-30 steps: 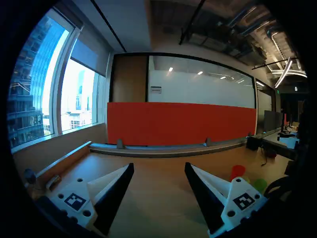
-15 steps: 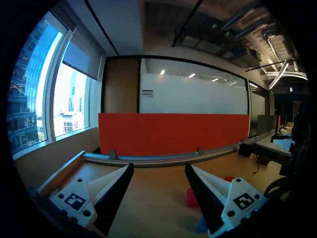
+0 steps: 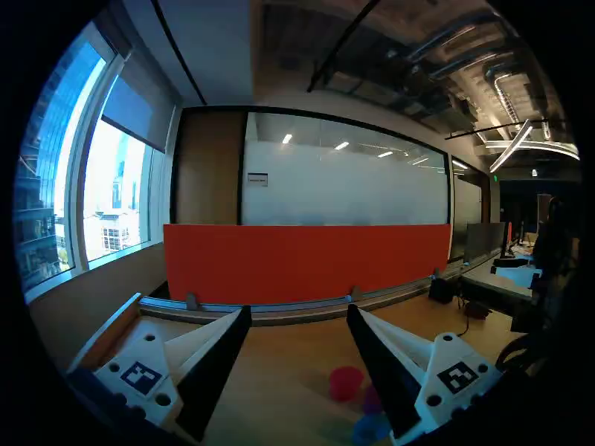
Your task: Pour water
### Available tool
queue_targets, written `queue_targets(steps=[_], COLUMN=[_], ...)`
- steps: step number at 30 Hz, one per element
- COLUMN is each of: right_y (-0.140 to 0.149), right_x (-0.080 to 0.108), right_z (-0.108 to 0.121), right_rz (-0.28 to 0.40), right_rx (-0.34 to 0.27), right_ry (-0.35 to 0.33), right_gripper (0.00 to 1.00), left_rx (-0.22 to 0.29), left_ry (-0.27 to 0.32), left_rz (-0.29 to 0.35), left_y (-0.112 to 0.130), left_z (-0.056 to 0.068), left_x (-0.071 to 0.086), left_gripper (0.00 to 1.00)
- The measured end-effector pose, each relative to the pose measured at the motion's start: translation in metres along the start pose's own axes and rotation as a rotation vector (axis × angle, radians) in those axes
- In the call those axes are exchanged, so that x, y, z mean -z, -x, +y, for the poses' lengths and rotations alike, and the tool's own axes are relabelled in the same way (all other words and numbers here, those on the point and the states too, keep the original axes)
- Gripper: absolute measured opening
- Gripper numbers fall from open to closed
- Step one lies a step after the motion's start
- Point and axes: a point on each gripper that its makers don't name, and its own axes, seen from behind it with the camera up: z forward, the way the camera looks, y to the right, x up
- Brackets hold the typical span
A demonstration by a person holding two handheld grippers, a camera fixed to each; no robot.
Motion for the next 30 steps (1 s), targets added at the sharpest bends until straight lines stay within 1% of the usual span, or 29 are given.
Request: queue_targets(steps=[5,8,11,14,20,23,28,30], right_y=[-0.007,-0.008,-0.008,-0.010,-0.016,-0.023,-0.033,-0.035], right_x=[-0.004,-0.007,-0.007,-0.005,-0.001,0.004,0.011,0.014], right_z=[0.001,-0.002,-0.010,-0.019,-0.044,-0.056,-0.071,-0.074], right_rz=[0.004,0.004,0.002,0.001,0.012,0.022,0.029,0.031], right_rx=[0.010,0.018,0.020,0.018,0.032,0.030,0.024,0.024], right_ry=[-0.010,-0.029,-0.066,-0.113,-0.228,-0.281,-0.356,-0.377], right_gripper=[0.99,0.99,0.99,0.99,0.99,0.99,0.99,0.99], left_rx=[0.007,0.002,-0.003,-0.004,0.003,0.006,0.025,0.030], left_ry=[0.039,0.059,0.079,0.115,0.218,0.272,0.350,0.376], left_rz=[-0.004,-0.007,-0.007,-0.008,-0.001,0.003,0.010,0.013], left_y=[-0.004,-0.005,-0.005,-0.006,-0.010,-0.012,-0.018,-0.019], left_z=[0.008,0.012,0.015,0.021,0.042,0.054,0.071,0.076], left_x=[-0.006,-0.008,-0.009,-0.010,-0.007,-0.004,0.003,0.004], left_gripper=[0.95,0.95,0.95,0.95,0.95,0.95,0.95,0.95])
